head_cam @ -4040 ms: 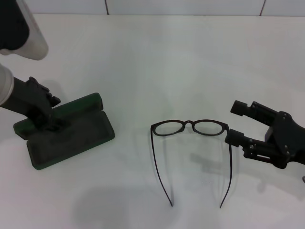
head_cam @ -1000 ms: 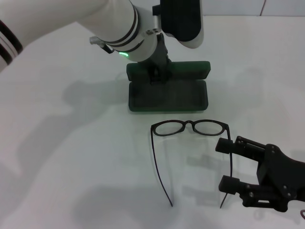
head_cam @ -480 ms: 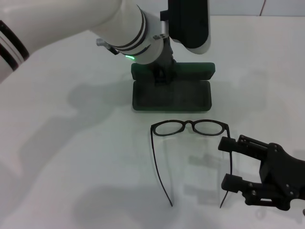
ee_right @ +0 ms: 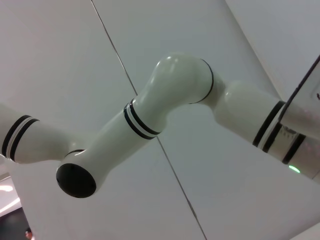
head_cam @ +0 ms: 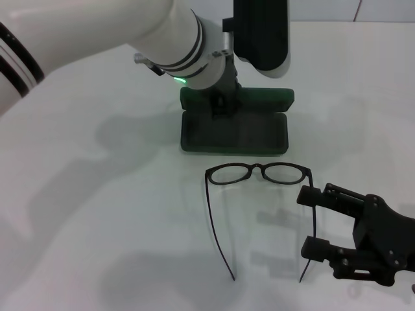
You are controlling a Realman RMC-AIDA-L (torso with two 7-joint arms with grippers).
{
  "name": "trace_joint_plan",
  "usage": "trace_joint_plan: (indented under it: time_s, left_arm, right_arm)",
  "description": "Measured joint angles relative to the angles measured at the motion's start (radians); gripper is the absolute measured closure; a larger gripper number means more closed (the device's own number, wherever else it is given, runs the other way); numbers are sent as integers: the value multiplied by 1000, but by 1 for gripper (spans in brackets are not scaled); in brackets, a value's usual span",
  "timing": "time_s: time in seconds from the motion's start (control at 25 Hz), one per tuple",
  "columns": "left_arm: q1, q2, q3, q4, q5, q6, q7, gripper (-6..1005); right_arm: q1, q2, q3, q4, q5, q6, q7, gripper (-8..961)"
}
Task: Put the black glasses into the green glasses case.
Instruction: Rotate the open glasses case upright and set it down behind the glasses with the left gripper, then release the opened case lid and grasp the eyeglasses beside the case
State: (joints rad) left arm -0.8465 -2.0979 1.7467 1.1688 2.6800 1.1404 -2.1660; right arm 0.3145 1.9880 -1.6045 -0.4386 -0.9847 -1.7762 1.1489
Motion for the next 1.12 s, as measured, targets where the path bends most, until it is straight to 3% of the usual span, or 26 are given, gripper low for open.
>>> trace_joint_plan:
  time_s: [0.52,0.64,0.68,0.76,0.88,0.96,1.04,1.12]
  left_arm:
    - [-5,0,15,31,0,25,-31,656]
    - [-4,1,13,78,0,55,-38,568]
    - [6,2,8,146,3,89,-55,538]
    - [27,2,5,234,36,108,-103,552]
    - [85,0,-10,381,98,95,-194,573]
    - [158,0,-40,496,83,43,-233,587]
    - [252,1,-77,599,4,-44,-233,601]
    - [364,4,-127,670,-161,-148,-165,614]
  right_arm:
    - [-5,0,0,10,-4,-2,-5,115]
    - [-11,-1,0,11,-4,-4,-6,115]
    - [-12,-1,0,11,-4,-4,-6,115]
    - [-12,-2,0,11,-5,-4,-22,115]
    - [-13,-8,1,6,-5,-5,-48,115]
    - [-14,-23,7,-24,-3,-7,-33,115]
    - [-14,-45,32,-104,-11,-2,21,115]
    - [-14,-60,72,-201,-47,12,75,115]
